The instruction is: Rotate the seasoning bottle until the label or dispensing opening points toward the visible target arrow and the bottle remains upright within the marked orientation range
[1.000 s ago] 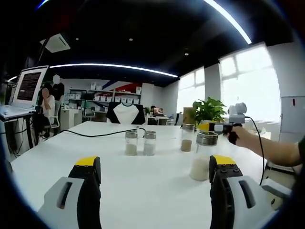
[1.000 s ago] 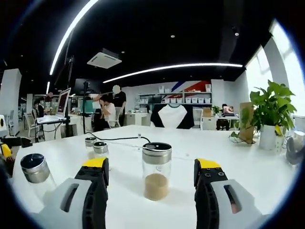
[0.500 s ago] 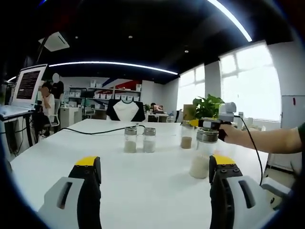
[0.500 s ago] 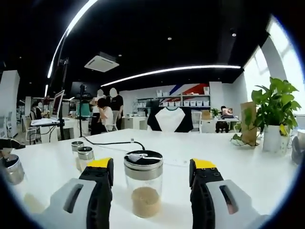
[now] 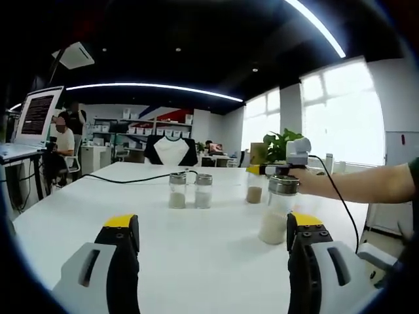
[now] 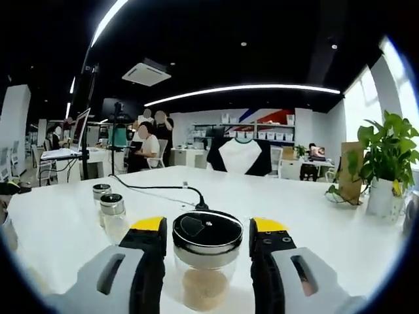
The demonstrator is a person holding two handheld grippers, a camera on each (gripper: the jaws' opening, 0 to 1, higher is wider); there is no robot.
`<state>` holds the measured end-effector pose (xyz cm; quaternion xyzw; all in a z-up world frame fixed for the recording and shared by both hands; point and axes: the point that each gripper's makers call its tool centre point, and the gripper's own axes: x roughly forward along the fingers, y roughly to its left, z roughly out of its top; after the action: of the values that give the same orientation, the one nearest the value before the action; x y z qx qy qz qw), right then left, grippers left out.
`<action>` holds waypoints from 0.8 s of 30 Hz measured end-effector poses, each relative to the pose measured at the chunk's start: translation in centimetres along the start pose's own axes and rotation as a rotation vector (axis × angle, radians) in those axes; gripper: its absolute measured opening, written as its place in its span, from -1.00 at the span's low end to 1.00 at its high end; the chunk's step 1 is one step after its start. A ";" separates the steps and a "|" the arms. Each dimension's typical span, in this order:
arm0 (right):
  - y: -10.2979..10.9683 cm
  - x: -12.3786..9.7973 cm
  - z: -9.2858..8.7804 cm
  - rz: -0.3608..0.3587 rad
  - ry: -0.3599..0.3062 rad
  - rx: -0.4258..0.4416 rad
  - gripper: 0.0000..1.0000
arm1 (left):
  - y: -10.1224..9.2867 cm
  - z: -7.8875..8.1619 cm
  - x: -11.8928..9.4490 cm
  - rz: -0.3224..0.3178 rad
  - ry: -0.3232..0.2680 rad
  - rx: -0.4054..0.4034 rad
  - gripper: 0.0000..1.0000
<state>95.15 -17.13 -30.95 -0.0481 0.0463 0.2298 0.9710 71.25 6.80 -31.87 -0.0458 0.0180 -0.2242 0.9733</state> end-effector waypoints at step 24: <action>-0.7 0.0 -0.2 -0.069 -0.007 0.040 -0.20 | -0.3 -0.4 0.5 -0.023 0.010 -0.008 0.96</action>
<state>95.41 -17.79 -31.11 -0.0296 0.0460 0.1951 0.9792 71.54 6.26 -32.26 -0.0488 0.0231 -0.2353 0.9704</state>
